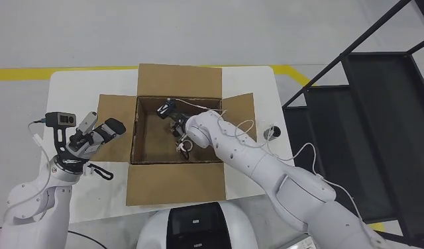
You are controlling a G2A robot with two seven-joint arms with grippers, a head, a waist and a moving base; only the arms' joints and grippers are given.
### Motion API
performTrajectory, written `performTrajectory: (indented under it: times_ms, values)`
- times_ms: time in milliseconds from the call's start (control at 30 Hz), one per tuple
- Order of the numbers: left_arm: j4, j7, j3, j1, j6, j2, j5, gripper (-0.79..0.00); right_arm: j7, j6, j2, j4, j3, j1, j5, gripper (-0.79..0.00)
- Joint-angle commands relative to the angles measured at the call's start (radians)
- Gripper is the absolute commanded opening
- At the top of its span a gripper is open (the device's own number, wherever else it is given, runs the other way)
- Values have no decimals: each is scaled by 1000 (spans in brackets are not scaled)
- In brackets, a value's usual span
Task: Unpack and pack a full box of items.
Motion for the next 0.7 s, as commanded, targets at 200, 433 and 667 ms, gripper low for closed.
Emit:
performTrajectory:
  times_ms: [200, 433, 667]
  values:
    - [0, 0, 0, 0, 0, 0, 0, 0, 78, -11, 82, -323, 114, -137, -124, -785]
    - [0, 0, 0, 0, 0, 0, 0, 0, 130, -122, 152, -659, 246, -296, -213, -785]
    - [0, 0, 0, 0, 0, 0, 0, 0, 117, -212, 205, -936, 403, -482, -216, -785]
